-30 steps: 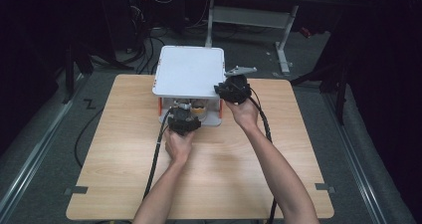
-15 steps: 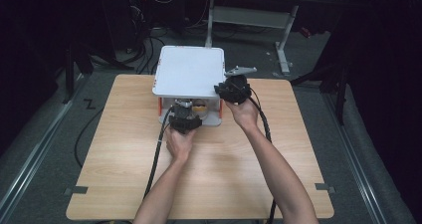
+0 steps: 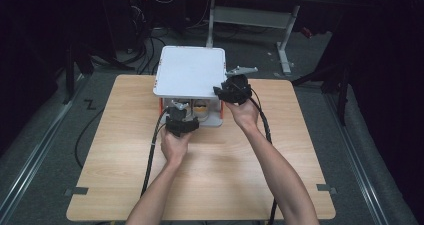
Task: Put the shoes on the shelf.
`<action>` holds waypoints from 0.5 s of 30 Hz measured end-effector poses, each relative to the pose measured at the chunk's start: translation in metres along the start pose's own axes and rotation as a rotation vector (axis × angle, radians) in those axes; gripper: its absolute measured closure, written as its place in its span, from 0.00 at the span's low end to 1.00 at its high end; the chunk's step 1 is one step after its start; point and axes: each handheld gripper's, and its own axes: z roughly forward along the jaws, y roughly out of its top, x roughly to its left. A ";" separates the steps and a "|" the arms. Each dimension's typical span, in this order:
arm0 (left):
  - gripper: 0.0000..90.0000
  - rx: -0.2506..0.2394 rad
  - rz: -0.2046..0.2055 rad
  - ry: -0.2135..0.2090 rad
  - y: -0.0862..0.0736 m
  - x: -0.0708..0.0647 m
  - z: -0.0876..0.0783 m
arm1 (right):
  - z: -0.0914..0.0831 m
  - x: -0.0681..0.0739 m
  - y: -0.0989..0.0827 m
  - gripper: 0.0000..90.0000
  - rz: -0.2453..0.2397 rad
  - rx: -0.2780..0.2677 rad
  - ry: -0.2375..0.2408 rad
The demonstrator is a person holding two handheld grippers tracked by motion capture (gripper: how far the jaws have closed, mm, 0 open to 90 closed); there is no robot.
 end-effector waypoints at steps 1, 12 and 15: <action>0.39 -0.002 0.007 0.000 0.000 0.001 -0.001 | 0.000 0.000 0.000 0.67 0.005 -0.001 0.000; 0.41 -0.067 0.032 -0.032 0.006 0.008 -0.030 | -0.013 -0.003 -0.004 0.64 0.026 0.000 0.006; 0.41 -0.078 0.047 -0.048 0.006 0.009 -0.039 | -0.022 -0.005 -0.005 0.62 0.033 -0.026 0.015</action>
